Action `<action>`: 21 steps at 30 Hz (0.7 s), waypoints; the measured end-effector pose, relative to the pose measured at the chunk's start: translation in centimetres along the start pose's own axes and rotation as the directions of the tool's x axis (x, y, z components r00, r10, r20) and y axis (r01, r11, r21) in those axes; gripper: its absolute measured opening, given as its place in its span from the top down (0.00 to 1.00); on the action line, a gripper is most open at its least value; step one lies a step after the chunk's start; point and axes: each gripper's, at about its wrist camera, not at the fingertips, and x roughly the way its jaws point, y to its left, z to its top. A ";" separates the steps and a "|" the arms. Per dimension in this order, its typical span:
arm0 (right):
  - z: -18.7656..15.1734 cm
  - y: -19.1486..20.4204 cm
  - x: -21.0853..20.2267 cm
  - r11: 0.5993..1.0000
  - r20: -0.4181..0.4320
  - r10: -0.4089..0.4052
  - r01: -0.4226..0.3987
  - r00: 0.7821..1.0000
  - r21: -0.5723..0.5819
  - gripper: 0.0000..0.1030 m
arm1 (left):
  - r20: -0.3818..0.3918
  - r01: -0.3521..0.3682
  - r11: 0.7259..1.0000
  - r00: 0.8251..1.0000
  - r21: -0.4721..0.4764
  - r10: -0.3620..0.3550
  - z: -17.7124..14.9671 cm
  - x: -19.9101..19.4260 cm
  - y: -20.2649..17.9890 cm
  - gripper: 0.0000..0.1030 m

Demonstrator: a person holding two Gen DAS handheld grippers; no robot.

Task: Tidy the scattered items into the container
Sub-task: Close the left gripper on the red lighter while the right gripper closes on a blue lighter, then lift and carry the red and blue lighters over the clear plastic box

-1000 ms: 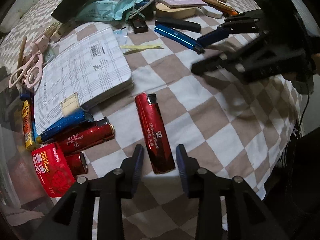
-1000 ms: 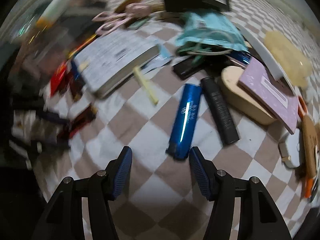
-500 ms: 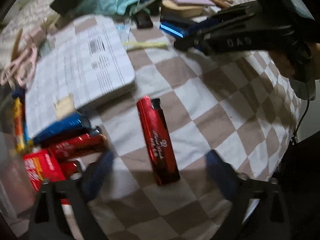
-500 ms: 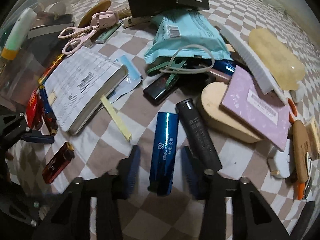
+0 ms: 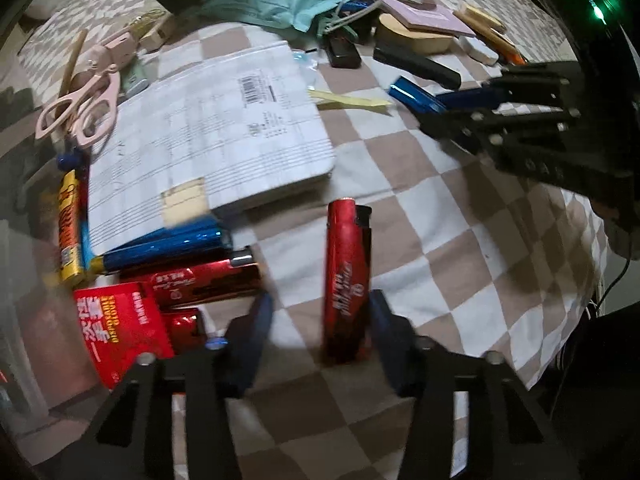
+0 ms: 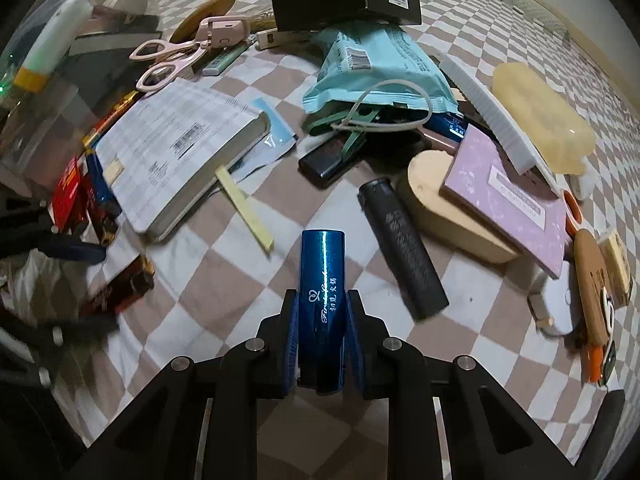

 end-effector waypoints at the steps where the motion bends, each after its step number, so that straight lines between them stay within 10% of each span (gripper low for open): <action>1: -0.2 0.2 0.0 1.000 -0.001 -0.003 0.003 1.000 -0.004 0.78 | 0.001 0.000 1.000 1.000 0.002 0.000 -0.1 0.0 -0.2 0.71; 21: -6.4 3.8 -3.2 0.999 -0.069 0.032 -0.032 0.997 -0.005 0.78 | 0.049 -0.033 0.999 0.998 0.023 0.032 -0.5 -1.2 -4.9 0.78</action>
